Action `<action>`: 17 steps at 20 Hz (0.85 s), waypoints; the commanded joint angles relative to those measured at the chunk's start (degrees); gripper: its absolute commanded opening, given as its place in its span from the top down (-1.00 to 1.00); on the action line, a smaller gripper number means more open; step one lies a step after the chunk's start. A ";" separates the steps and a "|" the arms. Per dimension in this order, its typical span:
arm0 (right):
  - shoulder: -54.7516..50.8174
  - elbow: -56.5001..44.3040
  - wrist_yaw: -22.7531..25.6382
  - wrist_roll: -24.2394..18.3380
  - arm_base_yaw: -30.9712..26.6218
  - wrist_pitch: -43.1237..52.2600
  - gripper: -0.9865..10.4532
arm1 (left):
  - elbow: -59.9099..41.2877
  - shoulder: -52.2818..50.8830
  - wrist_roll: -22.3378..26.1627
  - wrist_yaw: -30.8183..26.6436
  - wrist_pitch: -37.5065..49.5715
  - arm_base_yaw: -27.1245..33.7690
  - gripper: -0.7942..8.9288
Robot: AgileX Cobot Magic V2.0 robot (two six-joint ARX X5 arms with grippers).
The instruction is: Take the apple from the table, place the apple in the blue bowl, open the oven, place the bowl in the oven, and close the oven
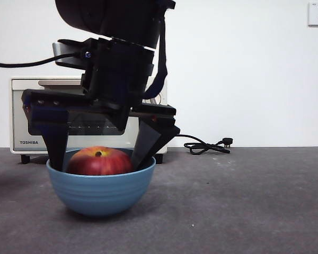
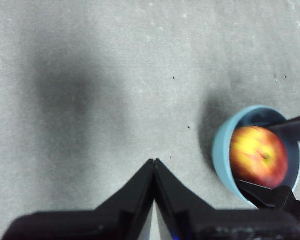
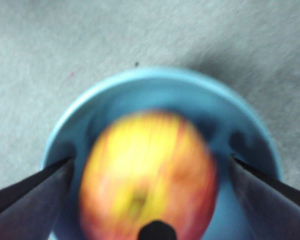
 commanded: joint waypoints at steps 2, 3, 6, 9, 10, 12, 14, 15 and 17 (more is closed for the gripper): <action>-0.52 2.05 0.22 0.42 0.35 -2.93 -0.16 | 0.07 0.02 0.87 0.02 0.11 -0.13 0.85; -1.07 3.15 0.68 0.37 0.35 -3.89 -0.16 | 0.07 0.02 0.87 0.00 0.11 -0.11 0.85; -2.93 6.62 2.01 0.22 0.39 -8.26 -0.16 | 0.07 0.07 1.22 0.00 0.68 -0.11 0.85; -6.40 7.02 1.95 0.22 0.39 -9.70 -0.14 | 0.07 0.39 1.51 0.00 3.13 -0.11 0.85; -8.17 7.02 1.92 0.22 0.39 -11.32 0.00 | 0.07 0.79 1.51 0.02 4.13 -0.11 0.85; -11.21 7.02 2.08 0.20 0.39 -15.10 0.41 | 0.09 2.38 1.46 0.04 6.32 -0.11 0.85; -13.99 6.99 5.92 0.20 0.39 -18.32 0.77 | 0.42 4.85 1.22 0.46 8.28 -0.11 0.85; -15.10 6.99 8.59 0.17 0.39 -19.41 0.78 | 1.03 6.36 1.25 0.46 8.85 -0.11 0.85; -17.42 6.88 13.62 0.04 0.33 -21.27 0.78 | 3.74 10.10 1.25 0.50 9.25 -0.11 0.85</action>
